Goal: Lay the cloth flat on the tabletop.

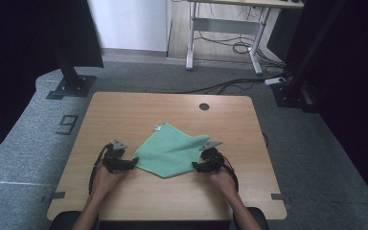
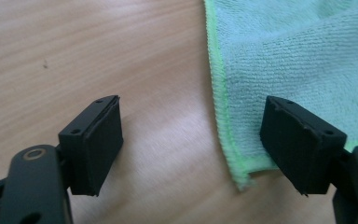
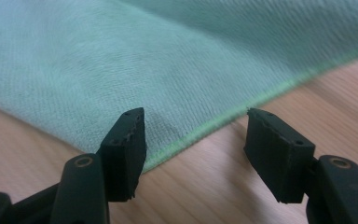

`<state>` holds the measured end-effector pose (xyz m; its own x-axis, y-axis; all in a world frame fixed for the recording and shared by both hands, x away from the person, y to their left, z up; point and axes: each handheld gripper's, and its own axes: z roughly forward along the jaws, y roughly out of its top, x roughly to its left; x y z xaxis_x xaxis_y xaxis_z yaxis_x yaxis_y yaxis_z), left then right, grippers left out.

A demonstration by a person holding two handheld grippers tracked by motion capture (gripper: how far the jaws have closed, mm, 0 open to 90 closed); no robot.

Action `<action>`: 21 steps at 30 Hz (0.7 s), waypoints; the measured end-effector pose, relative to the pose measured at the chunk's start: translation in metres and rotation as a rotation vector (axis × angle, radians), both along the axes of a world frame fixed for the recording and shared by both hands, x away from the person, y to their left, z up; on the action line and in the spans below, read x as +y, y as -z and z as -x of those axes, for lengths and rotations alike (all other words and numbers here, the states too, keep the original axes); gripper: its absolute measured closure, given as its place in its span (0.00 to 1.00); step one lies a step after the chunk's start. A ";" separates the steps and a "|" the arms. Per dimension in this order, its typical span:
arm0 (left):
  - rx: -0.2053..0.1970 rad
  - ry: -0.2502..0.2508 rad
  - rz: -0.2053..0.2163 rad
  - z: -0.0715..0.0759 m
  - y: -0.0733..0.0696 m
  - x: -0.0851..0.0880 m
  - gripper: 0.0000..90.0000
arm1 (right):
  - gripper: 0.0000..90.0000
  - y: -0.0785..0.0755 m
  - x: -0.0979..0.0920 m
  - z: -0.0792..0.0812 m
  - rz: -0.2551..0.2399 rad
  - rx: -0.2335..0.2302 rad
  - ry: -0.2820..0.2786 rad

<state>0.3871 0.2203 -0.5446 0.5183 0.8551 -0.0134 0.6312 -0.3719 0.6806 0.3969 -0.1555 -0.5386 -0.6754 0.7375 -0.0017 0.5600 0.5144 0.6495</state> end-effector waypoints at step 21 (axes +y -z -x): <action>-0.020 0.104 0.017 0.021 -0.008 -0.024 0.24 | 0.68 -0.022 -0.035 0.010 -0.136 -0.023 0.024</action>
<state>0.3657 0.1968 -0.5362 0.6046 0.7963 -0.0157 0.5758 -0.4234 0.6994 0.3869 -0.1908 -0.5166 -0.6587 0.7476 0.0842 0.5551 0.4074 0.7251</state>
